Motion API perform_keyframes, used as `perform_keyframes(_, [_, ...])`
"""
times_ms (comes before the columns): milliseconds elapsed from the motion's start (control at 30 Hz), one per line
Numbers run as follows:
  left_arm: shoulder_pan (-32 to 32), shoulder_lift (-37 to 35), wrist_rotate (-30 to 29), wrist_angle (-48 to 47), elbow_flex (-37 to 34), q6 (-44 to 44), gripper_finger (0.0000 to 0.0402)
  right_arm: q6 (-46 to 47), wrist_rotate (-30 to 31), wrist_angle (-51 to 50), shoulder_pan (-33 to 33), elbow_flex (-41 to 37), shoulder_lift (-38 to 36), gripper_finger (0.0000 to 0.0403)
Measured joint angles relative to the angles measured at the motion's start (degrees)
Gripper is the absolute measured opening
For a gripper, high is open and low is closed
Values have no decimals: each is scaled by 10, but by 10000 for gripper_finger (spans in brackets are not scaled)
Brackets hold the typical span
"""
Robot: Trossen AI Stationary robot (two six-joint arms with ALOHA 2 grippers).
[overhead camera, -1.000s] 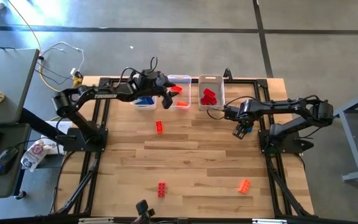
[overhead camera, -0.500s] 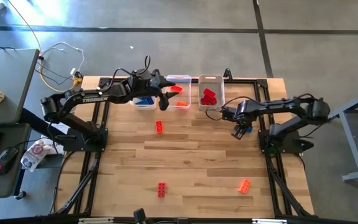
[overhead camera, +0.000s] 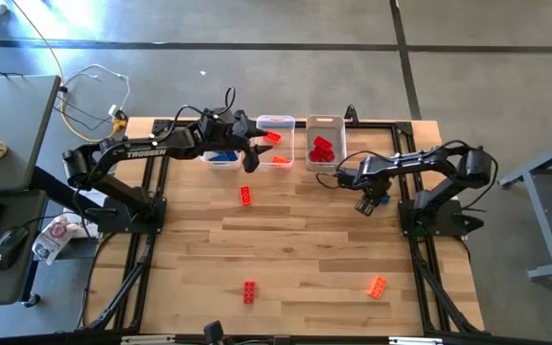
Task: Sort & place blocks by color
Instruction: Put the blue game piece into the white bin
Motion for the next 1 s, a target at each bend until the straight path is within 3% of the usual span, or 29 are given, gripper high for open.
perform_keyframes(67, [0, 0, 0, -1, 0, 0, 211, 4, 0, -6, 0, 2, 1, 105])
perform_keyframes(433, [0, 0, 0, -26, 0, 0, 211, 7, -39, -2, 2, 46, -7, 104])
perform_keyframes(1000, [0, 0, -14, -40, 0, 0, 212, 130, -22, -15, 81, 104, -136, 104])
